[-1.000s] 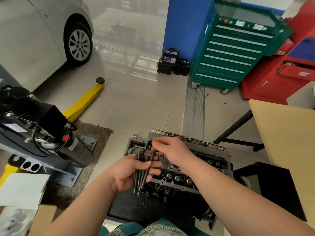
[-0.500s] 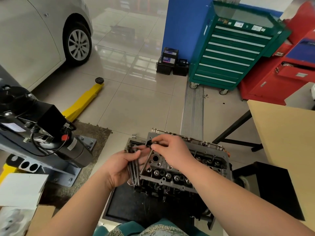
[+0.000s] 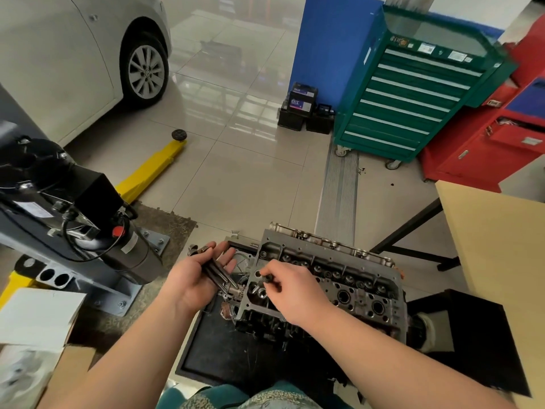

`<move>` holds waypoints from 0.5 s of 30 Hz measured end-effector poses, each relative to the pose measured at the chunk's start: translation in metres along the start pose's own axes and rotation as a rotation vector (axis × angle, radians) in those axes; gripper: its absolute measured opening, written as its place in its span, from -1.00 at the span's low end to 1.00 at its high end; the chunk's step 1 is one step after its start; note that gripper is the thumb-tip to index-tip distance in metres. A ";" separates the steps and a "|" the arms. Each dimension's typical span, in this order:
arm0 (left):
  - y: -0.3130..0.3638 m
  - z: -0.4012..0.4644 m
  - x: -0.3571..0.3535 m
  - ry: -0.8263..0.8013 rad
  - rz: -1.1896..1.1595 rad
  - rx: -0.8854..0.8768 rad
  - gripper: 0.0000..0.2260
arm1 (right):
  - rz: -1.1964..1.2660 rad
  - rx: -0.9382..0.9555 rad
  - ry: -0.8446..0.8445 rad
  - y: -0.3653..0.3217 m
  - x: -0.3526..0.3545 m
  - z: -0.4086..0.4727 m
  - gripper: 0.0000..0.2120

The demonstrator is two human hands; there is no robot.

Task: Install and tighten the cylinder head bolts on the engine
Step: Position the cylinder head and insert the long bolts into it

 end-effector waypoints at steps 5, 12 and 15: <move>-0.002 -0.003 -0.004 -0.030 0.019 0.009 -0.78 | 0.004 0.027 0.071 0.004 -0.005 -0.006 -0.81; -0.006 -0.005 -0.009 -0.058 0.048 0.011 -0.77 | -0.018 0.114 0.146 -0.006 -0.008 -0.005 -0.82; -0.008 -0.004 -0.012 -0.068 0.062 0.008 -0.77 | -0.054 0.155 0.109 -0.012 -0.014 -0.004 -0.80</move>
Point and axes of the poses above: each hand's wrist, its own z-axis towards the middle knuckle, its own x-axis out of the back of the hand, y = z × x, the point moved 4 cm from there along z, towards the middle knuckle, and after that the axes turned 6 degrees about -y, right-handed, at the moved point
